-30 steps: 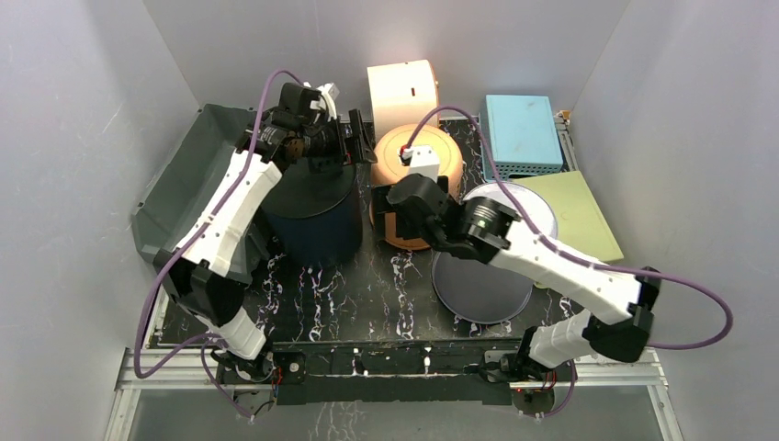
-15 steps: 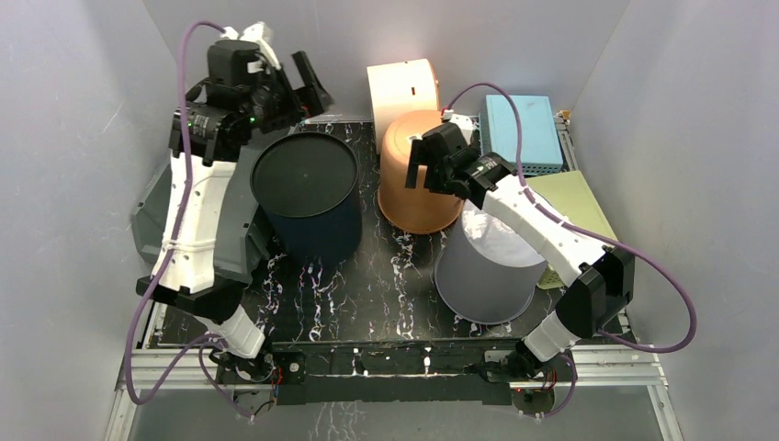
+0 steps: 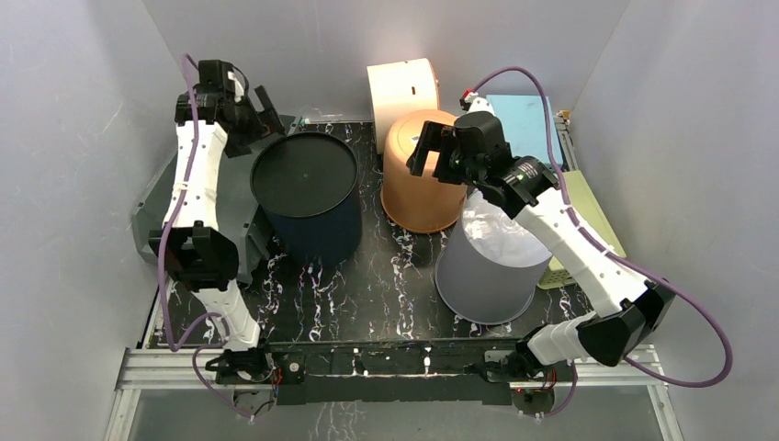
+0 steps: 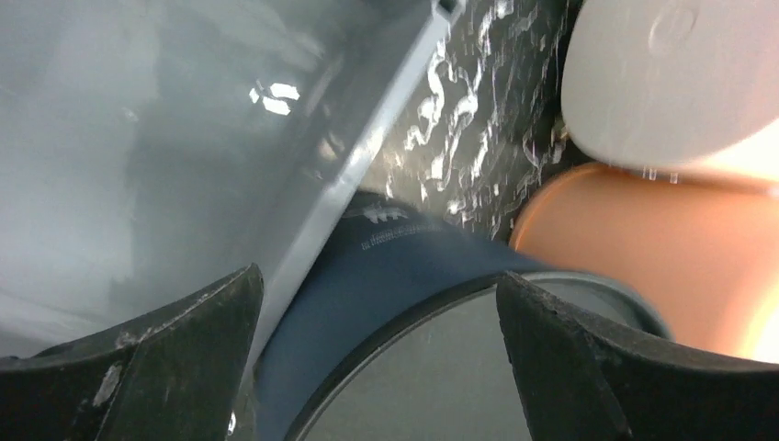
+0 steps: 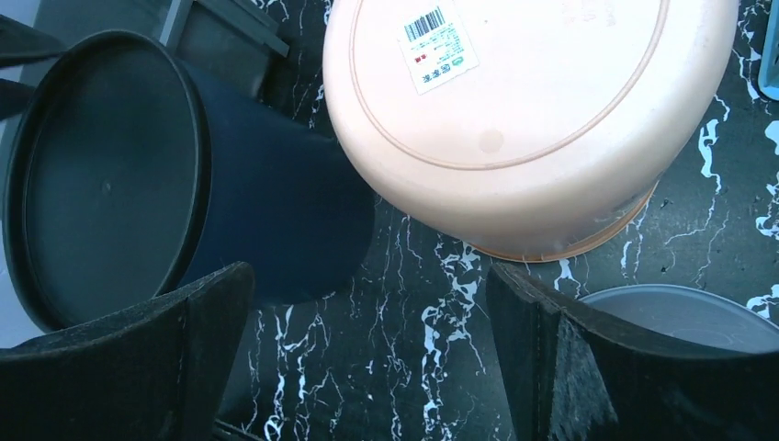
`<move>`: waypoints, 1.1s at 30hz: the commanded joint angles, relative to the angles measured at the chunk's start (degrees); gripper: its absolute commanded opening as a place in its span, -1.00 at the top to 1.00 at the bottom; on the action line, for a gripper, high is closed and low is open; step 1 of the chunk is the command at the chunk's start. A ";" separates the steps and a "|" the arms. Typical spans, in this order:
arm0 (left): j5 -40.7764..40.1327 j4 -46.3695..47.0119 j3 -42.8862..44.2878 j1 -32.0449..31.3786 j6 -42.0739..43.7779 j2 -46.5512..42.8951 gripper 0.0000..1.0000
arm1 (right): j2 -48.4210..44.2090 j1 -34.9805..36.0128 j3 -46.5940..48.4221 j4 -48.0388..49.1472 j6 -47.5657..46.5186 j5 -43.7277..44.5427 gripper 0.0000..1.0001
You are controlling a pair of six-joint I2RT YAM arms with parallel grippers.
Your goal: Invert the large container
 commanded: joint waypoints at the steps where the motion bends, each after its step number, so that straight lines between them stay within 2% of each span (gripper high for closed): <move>1: 13.19 0.93 -10.02 -1.02 1.66 -6.35 -0.97 | -2.93 0.06 3.86 -1.09 -2.75 0.58 -0.96; 4: 19.98 9.69 -25.17 -6.06 -6.20 -18.33 -0.97 | -3.72 0.07 5.03 -3.37 -4.20 2.73 -0.96; 7: 16.88 10.03 -34.94 -15.10 -12.91 -26.83 -0.97 | -5.33 -0.04 3.03 -4.81 -4.71 4.83 -0.96; 8: 15.81 12.17 -40.95 -19.09 -17.72 -31.11 -0.97 | -6.06 -0.10 1.66 -5.22 -4.71 5.26 -0.96; 11: 14.56 14.65 -45.51 -24.84 -21.54 -34.27 -0.97 | -6.21 -0.10 1.59 -5.82 -4.69 4.72 -0.96; 15: 14.30 10.91 -40.65 -26.35 -18.25 -32.48 -0.93 | -6.37 -0.12 3.51 -5.63 -6.10 1.12 -0.96; 18: 19.91 7.87 -36.02 -26.74 -13.66 -29.61 -0.97 | -6.70 -0.15 4.41 -4.30 -8.81 -5.58 -0.96; 20: 26.71 9.72 -34.96 -26.72 -11.72 -29.19 -0.97 | -6.67 -0.13 4.54 -2.58 -10.18 -12.66 -0.96; 21: 26.80 11.18 -34.10 -26.72 -11.46 -29.76 -0.97 | -6.52 -0.10 4.36 -1.56 -11.25 -16.69 -0.95; 23: 22.91 10.90 -30.24 -25.78 -10.32 -30.15 -0.97 | -5.52 0.50 4.28 -0.49 -11.62 -22.53 -0.94; 25: 16.81 4.67 -22.56 -23.83 -7.86 -27.05 -0.97 | -3.79 2.36 5.20 -1.10 -12.30 -24.26 -0.93; 28: 7.54 -4.68 -12.43 -22.93 -5.19 -20.15 -0.97 | -2.08 5.66 5.17 -2.01 -12.67 -22.03 -0.94; 33: -3.67 -9.79 -7.26 -21.77 -2.99 -16.47 -0.97 | 0.88 6.83 4.67 -9.03 -11.41 -13.14 -0.95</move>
